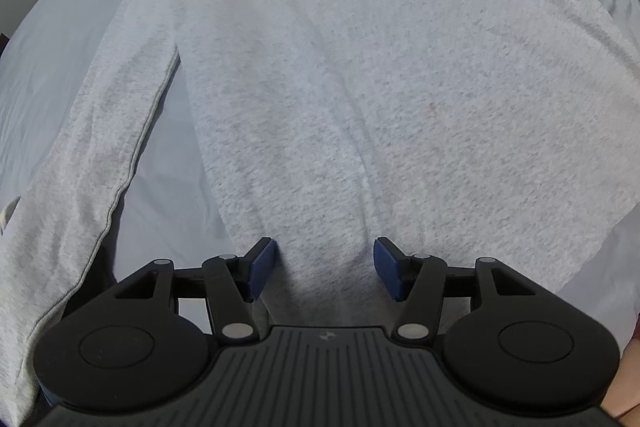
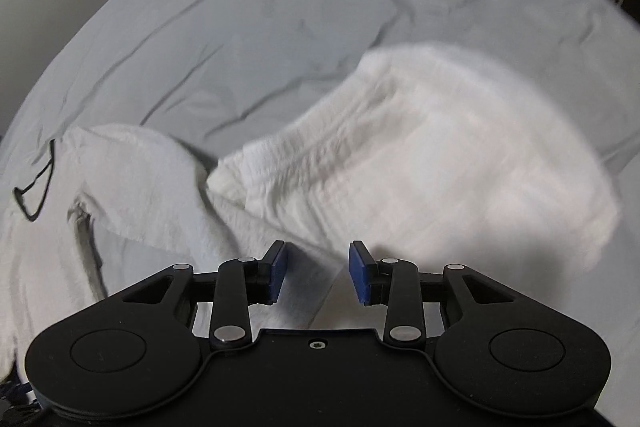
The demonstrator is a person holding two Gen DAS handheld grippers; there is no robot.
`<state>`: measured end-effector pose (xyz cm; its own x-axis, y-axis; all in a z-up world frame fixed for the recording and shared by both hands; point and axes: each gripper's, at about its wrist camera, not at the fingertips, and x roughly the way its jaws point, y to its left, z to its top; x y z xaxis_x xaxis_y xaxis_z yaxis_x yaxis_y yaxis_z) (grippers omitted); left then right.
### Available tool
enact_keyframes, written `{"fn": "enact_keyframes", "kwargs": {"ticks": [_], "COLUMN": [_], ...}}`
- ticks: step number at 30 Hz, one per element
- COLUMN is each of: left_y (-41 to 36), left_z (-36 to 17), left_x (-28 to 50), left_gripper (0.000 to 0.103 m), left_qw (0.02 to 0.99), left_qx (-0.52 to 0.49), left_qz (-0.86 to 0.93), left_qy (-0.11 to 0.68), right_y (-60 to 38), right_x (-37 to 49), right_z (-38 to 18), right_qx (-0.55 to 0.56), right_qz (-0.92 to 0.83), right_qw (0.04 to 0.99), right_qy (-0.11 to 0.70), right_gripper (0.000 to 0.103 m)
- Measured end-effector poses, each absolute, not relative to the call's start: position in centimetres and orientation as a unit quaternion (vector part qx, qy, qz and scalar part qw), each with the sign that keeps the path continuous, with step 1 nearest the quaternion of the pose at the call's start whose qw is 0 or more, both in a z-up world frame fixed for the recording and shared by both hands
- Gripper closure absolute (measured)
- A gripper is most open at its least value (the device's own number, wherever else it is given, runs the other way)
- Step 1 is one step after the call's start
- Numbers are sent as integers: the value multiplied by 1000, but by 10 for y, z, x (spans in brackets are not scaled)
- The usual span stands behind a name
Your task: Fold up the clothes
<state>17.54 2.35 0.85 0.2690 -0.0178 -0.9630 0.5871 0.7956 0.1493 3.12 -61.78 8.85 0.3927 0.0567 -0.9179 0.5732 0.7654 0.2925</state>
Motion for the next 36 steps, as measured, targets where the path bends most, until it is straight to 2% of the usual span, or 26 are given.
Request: {"fn": "enact_keyframes", "kwargs": {"ticks": [1,3,5,14,17,23,26,29,32,33,36], "left_y": [23,21,21,6,22,22,23,24,30,34,43], "left_z": [8,8,8,9,12,16,19,26,39,46,65], "left_x": [176,178,179,181,178,177,178,179,184,189,201], "left_gripper": [50,50,50,50,50,50,50,50,50,50,50], "left_qw": [755,753,752,749,747,749,749,752,764,771,788], "left_qx": [251,254,256,262,270,263,258,253,238,229,220], "left_qz": [-199,-199,-198,-197,-208,-210,-212,-221,-228,-227,-214], "left_qy": [572,573,574,575,571,571,572,566,554,549,534], "right_y": [-617,-615,-613,-612,-613,-619,-625,-625,-613,-608,-594], "right_x": [30,28,27,29,38,55,57,58,60,63,72], "right_z": [86,87,97,184,186,144,134,138,157,164,174], "right_qx": [300,294,289,172,150,151,156,150,104,85,76], "right_qz": [-164,-162,-158,-200,-211,-254,-283,-305,-311,-312,-286], "right_qw": [780,786,796,867,867,842,829,824,838,842,854], "right_qy": [525,520,509,423,426,451,457,453,437,431,428], "right_gripper": [73,94,97,100,100,99,98,82,64,61,61]}}
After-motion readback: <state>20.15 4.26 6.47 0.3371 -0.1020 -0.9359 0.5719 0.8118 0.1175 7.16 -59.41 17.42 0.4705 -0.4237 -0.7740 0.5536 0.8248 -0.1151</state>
